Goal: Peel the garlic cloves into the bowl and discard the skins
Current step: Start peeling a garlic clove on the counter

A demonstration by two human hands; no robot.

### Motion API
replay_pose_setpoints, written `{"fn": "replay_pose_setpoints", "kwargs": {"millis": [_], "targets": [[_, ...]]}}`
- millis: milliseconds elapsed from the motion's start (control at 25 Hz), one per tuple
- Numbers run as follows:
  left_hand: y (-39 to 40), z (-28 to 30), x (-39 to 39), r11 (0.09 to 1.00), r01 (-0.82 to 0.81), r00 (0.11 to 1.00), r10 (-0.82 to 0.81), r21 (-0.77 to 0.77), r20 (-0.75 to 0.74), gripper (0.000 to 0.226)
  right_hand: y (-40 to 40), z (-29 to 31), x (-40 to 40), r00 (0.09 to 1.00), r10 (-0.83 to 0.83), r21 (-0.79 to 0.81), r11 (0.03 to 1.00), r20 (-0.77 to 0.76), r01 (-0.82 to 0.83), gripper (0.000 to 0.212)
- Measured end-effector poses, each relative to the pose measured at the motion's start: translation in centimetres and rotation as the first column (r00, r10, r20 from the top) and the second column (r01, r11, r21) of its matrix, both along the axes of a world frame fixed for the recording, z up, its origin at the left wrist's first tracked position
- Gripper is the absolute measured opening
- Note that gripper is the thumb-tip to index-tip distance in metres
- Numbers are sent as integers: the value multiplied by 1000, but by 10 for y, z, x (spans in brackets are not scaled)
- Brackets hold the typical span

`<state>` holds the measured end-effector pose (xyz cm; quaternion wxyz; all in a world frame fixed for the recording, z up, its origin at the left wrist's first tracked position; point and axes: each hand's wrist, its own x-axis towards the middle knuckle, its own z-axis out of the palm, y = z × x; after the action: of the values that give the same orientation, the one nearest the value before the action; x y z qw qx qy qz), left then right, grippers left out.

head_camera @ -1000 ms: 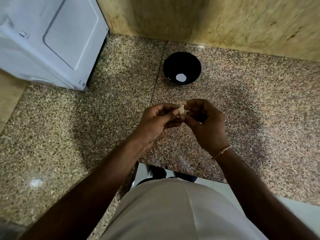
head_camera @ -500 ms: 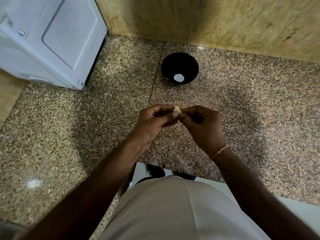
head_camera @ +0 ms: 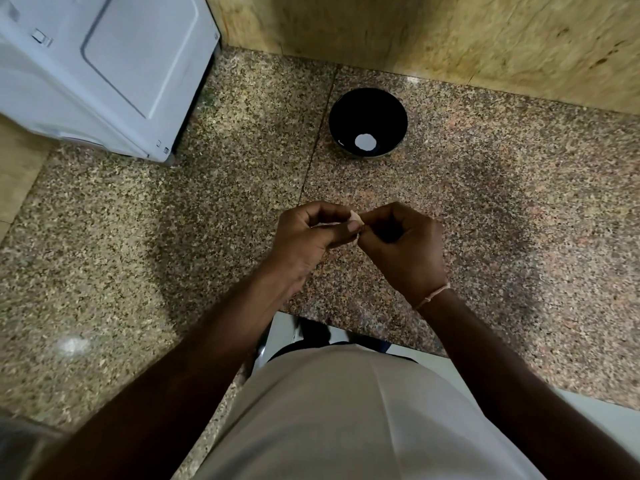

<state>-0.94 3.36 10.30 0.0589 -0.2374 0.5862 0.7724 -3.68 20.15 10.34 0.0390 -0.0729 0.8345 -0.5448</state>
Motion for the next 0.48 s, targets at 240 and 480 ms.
{"fn": "replay_pose_setpoints", "kwargs": {"millis": [240,480], "targets": [[3,-6,6,994,-88,993,82,68,86,14,-7,-9,4,991,45,106,994,-124,-32,11],[3,-13,11,990,-100,988,86,100,132,12,-7,-26,6,994,-39,-75,996,105,47,15]]}}
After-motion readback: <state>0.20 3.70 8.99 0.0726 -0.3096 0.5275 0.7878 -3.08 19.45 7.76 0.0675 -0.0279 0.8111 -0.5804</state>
